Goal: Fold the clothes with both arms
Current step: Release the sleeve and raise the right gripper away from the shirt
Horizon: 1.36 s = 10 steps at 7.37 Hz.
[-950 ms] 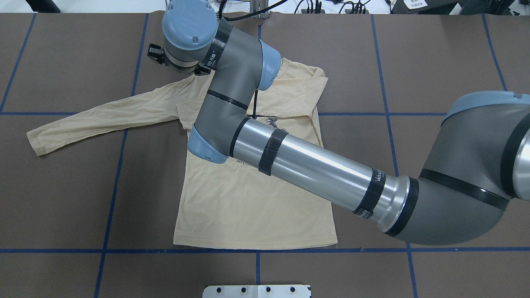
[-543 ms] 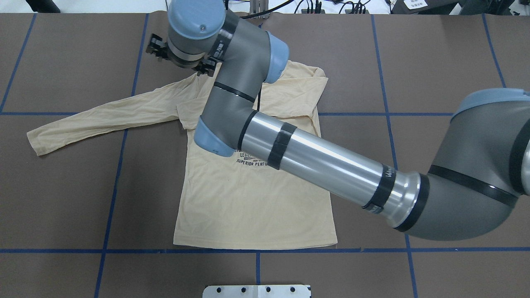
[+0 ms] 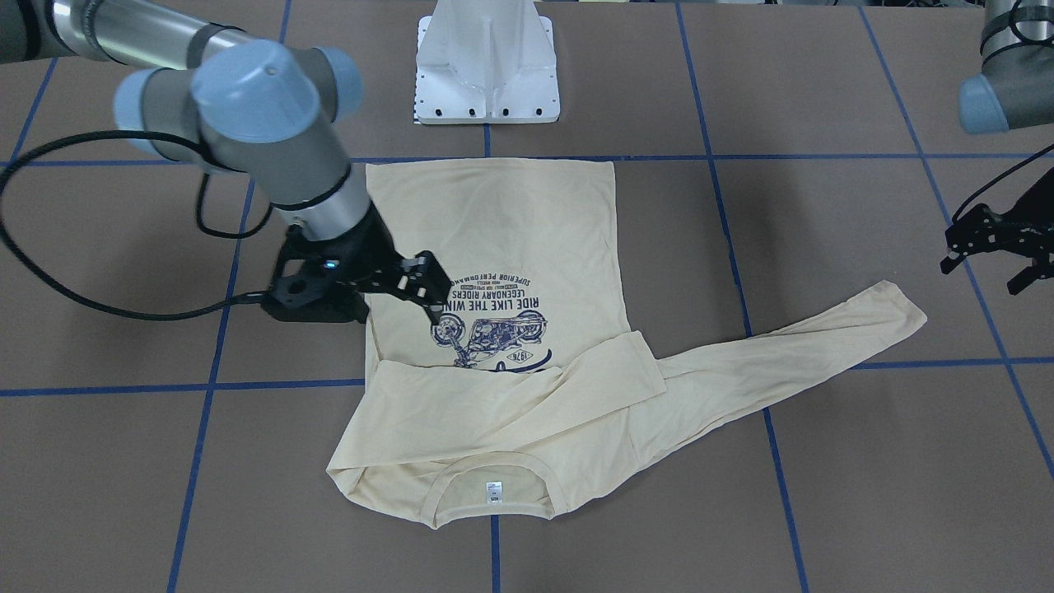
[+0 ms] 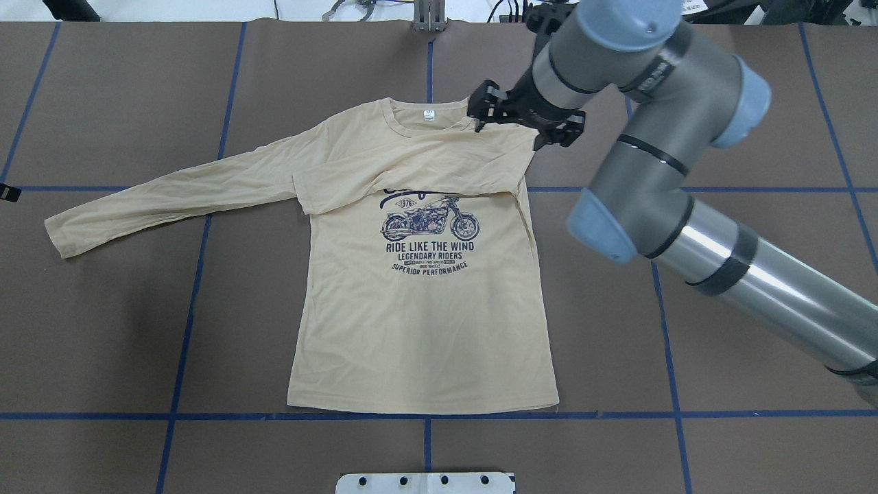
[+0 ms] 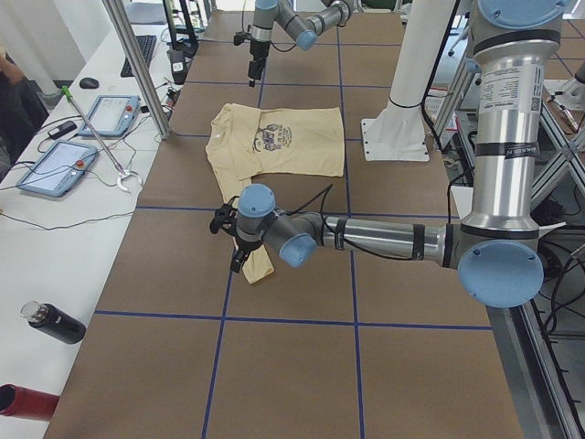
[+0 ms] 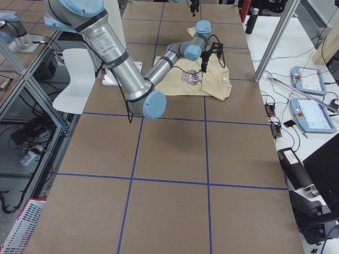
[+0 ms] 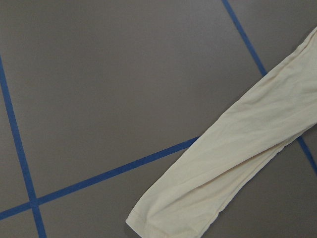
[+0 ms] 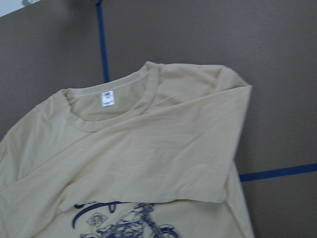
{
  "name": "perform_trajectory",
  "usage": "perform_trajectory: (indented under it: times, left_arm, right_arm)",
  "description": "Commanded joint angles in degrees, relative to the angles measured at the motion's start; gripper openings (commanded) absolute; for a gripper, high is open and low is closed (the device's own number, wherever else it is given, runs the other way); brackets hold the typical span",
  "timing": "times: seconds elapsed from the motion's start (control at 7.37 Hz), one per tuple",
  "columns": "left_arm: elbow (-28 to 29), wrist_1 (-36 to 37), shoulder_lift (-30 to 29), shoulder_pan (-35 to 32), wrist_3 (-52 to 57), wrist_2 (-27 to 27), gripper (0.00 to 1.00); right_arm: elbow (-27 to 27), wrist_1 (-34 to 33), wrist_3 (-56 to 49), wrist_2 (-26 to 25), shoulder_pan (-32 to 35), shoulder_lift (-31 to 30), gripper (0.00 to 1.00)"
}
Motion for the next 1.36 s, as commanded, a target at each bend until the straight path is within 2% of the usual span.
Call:
perform_trajectory:
  times: [0.0, 0.14, 0.27, 0.41, 0.54, 1.22]
  left_arm:
    - [11.5, -3.5, -5.3, 0.2, -0.3, -0.1, 0.78]
    - [13.1, -3.4, -6.0, 0.3, -0.4, -0.2, 0.69]
    - [15.2, -3.2, -6.4, 0.3, -1.0, -1.4, 0.67]
    - [15.4, -3.4, -6.4, 0.3, -1.2, -2.3, 0.65]
    - [14.7, -3.4, -6.4, 0.3, -1.5, -2.4, 0.56]
    - [15.0, -3.4, -6.7, 4.1, -2.3, -3.3, 0.55]
  right_arm:
    - [10.5, -1.9, -6.0, 2.9, 4.6, -13.4, 1.00]
    - [11.5, -1.9, -6.7, 2.6, 5.0, -15.8, 1.00]
    - [11.5, -2.2, -6.7, 2.3, 4.8, -16.2, 1.00]
    - [11.6, -2.3, -6.7, 2.3, 4.8, -16.4, 1.00]
    - [11.6, -2.3, -6.7, 2.3, 4.6, -16.7, 1.00]
    - [11.6, -2.3, -6.7, 2.3, 4.7, -17.3, 1.00]
